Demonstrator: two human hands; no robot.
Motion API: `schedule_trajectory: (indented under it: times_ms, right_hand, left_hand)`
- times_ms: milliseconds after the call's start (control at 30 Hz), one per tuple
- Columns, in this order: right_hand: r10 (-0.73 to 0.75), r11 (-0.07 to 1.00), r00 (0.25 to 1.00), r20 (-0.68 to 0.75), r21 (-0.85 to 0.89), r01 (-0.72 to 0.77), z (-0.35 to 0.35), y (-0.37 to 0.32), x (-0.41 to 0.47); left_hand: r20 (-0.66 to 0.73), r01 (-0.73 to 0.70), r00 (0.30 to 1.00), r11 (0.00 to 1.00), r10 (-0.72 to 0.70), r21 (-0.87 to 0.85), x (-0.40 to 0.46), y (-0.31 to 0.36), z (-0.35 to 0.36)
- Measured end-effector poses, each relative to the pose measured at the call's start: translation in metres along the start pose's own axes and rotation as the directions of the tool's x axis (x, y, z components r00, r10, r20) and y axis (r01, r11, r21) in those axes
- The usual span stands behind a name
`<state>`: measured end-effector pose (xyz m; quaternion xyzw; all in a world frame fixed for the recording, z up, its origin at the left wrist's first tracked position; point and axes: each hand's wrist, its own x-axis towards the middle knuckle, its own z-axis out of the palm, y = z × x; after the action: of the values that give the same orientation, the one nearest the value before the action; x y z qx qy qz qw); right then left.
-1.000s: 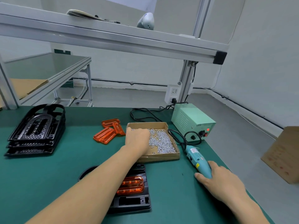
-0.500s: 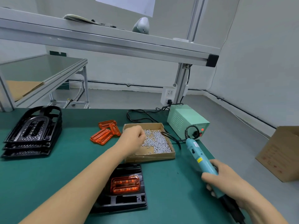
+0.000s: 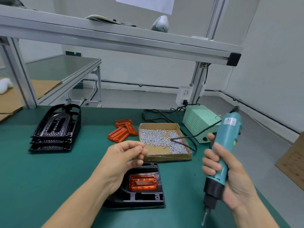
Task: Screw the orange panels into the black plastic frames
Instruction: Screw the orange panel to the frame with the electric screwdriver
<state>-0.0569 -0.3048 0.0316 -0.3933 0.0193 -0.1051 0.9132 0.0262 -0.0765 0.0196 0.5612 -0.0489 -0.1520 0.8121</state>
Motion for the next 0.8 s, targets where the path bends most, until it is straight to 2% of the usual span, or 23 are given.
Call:
schedule_trajectory:
  times_ms: [100,167,300,500,800]
  right_hand:
    - [-0.205,0.978,0.976,0.070,-0.022,0.207,0.023,0.002,0.001]
    - [-0.284,0.959,0.955,0.080,0.009,0.284,0.039,0.000,0.003]
    - [-0.285,0.957,0.958,0.036,0.061,0.283,0.058,0.005,0.006]
    - [-0.481,0.874,0.876,0.017,0.087,0.478,0.080,0.017,0.008]
    - [-0.583,0.812,0.813,0.013,0.054,0.581,0.095,0.015,0.006]
  left_hand:
    - [0.027,0.019,0.999,0.999,-0.018,-0.050,-0.007,-0.002,0.003]
    - [0.055,0.041,0.998,0.995,-0.036,-0.093,-0.010,-0.004,0.006]
    - [0.110,0.098,0.991,0.981,-0.080,-0.169,-0.013,-0.009,0.008]
    - [0.141,0.130,0.985,0.958,-0.097,-0.254,-0.020,-0.011,0.006]
    - [0.161,0.125,0.983,0.965,-0.089,-0.231,-0.027,-0.009,0.009]
